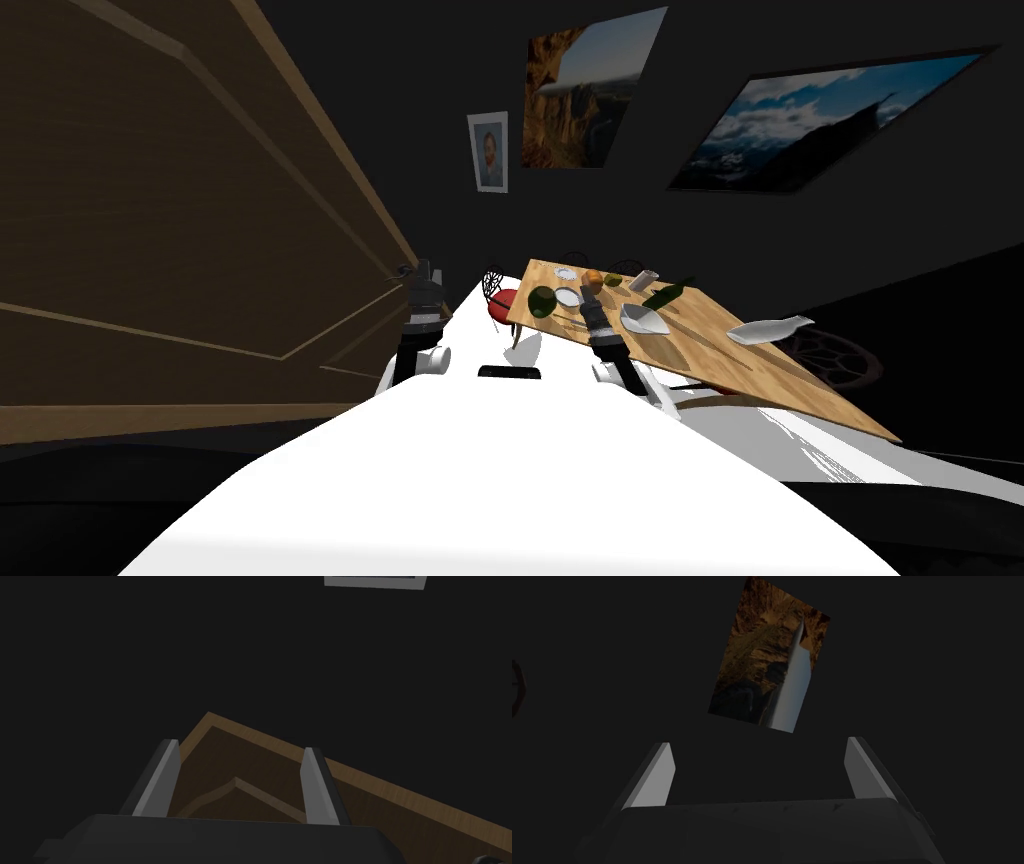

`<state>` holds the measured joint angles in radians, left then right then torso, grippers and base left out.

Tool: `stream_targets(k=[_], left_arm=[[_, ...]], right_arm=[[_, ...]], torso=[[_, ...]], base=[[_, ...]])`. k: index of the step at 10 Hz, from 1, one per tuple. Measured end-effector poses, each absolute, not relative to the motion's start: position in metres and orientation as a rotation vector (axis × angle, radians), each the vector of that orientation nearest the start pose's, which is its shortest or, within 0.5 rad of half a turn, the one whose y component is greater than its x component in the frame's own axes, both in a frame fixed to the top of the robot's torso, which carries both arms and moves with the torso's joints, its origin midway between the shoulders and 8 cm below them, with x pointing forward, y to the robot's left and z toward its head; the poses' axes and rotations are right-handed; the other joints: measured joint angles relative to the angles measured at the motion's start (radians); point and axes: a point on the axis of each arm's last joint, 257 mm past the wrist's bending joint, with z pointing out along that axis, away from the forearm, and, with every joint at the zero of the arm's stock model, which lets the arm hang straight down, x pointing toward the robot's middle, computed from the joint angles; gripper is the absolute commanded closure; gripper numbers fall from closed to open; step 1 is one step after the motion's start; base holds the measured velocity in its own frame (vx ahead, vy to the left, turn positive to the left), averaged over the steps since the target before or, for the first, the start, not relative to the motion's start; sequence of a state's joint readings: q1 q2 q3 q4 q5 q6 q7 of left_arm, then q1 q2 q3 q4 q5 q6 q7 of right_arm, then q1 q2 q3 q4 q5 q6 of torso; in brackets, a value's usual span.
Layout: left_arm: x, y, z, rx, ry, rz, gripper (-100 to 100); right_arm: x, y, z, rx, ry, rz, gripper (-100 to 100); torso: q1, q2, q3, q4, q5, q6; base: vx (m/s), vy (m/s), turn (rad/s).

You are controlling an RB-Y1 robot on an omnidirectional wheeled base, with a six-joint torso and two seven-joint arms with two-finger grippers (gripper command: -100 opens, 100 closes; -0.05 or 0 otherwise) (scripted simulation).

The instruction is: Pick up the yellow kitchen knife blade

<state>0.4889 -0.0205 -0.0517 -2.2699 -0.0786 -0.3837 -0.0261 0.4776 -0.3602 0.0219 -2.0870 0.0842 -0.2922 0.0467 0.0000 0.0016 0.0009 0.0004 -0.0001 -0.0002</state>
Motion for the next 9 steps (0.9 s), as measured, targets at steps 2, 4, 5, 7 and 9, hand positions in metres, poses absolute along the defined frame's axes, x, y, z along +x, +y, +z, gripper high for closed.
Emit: stream_targets(k=[2, 4, 5, 7, 9], left_arm=[[0.369, 0.258, 0.000, -0.712, 0.730, -1.255, 0], [0.369, 0.258, 0.000, -0.712, 0.730, -1.255, 0], [0.369, 0.258, 0.000, -0.712, 0.730, -1.254, 0], [0.369, 0.258, 0.000, -0.712, 0.730, -1.254, 0], [0.369, 0.258, 0.000, -0.712, 0.730, -1.254, 0]], right_arm=[[0.402, -0.277, -0.131, 0.569, 1.286, 1.010, -100], [0.404, -0.281, -0.154, 0.542, 1.360, 0.963, -100], [0.405, -0.284, -0.164, 0.531, 1.390, 0.941, -100], [0.406, -0.291, -0.190, 0.500, 1.465, 0.889, -100], [0.405, -0.300, -0.213, 0.467, 1.541, 0.831, -100]], torso=[[0.000, 0.000, 0.000, 0.000, 0.000, 0.000], [0.000, 0.000, 0.000, 0.000, 0.000, 0.000], [0.000, -0.001, 0.000, 0.000, 0.000, 0.001], [0.000, -0.001, 0.000, 0.000, 0.000, 0.001], [0.000, -0.001, 0.000, 0.000, 0.000, 0.001]], base=[[-0.027, 0.005, 0.120], [-0.021, 0.005, 0.134], [-0.018, 0.008, 0.174], [-0.016, 0.009, 0.165], [-0.013, 0.009, 0.155]])
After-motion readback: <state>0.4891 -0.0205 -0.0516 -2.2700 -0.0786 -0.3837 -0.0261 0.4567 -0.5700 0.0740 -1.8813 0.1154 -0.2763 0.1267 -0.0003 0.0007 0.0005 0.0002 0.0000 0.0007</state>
